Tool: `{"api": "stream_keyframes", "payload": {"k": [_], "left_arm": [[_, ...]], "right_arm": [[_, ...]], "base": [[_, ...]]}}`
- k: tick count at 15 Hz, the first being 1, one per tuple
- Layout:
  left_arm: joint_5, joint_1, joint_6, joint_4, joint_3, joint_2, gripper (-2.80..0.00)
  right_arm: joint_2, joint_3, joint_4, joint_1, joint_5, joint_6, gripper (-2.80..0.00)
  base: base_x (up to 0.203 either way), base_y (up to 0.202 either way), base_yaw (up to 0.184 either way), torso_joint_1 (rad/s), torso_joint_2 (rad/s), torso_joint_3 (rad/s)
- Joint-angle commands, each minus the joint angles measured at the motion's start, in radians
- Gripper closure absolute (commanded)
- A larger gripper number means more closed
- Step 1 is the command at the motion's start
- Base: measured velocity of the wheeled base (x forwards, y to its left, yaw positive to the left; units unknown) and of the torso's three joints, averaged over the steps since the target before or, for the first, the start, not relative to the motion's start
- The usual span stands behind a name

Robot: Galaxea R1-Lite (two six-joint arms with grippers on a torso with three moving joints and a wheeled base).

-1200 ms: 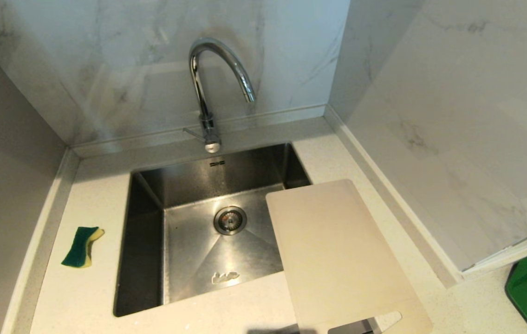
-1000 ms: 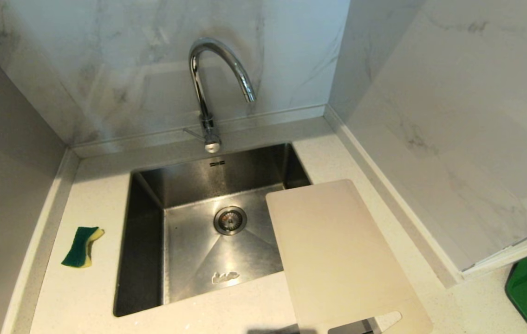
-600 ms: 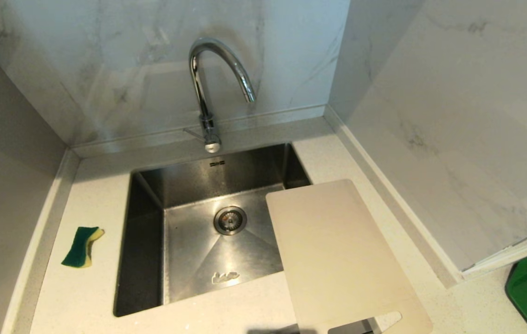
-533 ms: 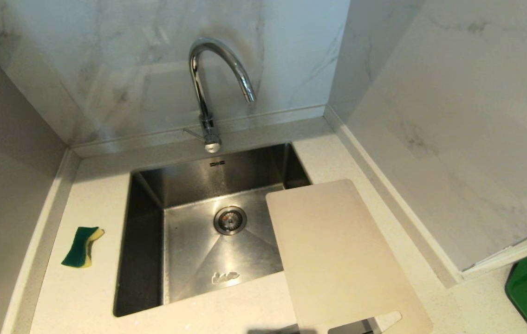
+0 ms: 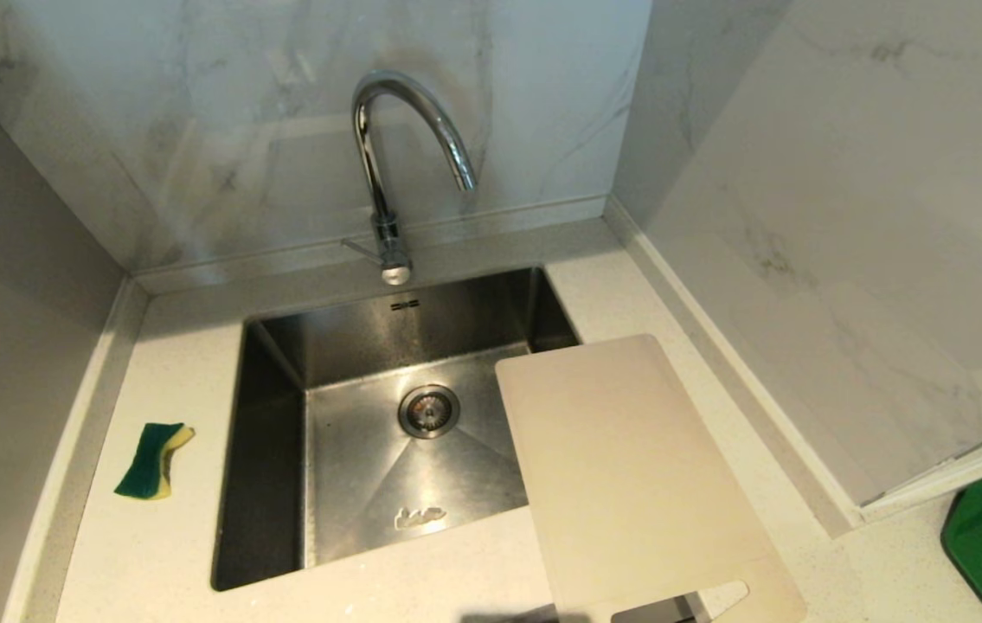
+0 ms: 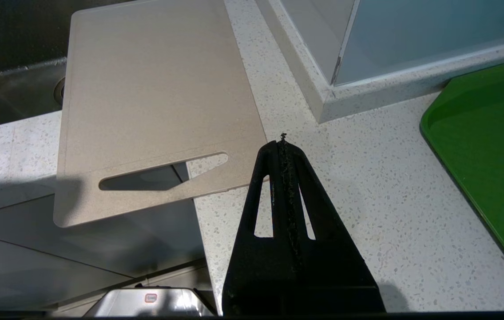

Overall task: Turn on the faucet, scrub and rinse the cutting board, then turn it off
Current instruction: Turn on the tap

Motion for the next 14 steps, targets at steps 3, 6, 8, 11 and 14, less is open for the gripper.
{"api": "stream_keyframes", "payload": {"k": [3,6,8,11,14], "left_arm": [[0.000,0.001,-0.001,0.002,0.000,0.000,0.00],[0.000,0.001,0.005,0.004,0.000,0.000,0.00],[0.001,0.001,0.024,0.006,-0.009,0.000,0.00],[-0.006,-0.001,0.018,0.075,-0.136,0.059,0.00],[-0.010,-0.001,0.018,0.085,-0.187,0.138,0.00]], "right_arm": [[0.002,0.000,-0.001,0.001,0.000,-0.001,0.00],[0.000,0.001,-0.004,0.000,0.002,-0.017,0.00],[0.000,0.000,-0.005,0.000,0.005,-0.029,0.00],[0.000,0.000,-0.005,0.001,0.005,-0.029,0.00],[0.000,0.000,-0.005,0.000,0.005,-0.029,0.00]], "base": [[0.000,0.000,0.000,0.000,0.00,0.000],[0.000,0.000,0.000,0.000,0.00,0.000],[0.000,0.000,0.000,0.000,0.00,0.000],[0.000,0.000,0.000,0.000,0.00,0.000],[0.000,0.000,0.000,0.000,0.00,0.000]]}}
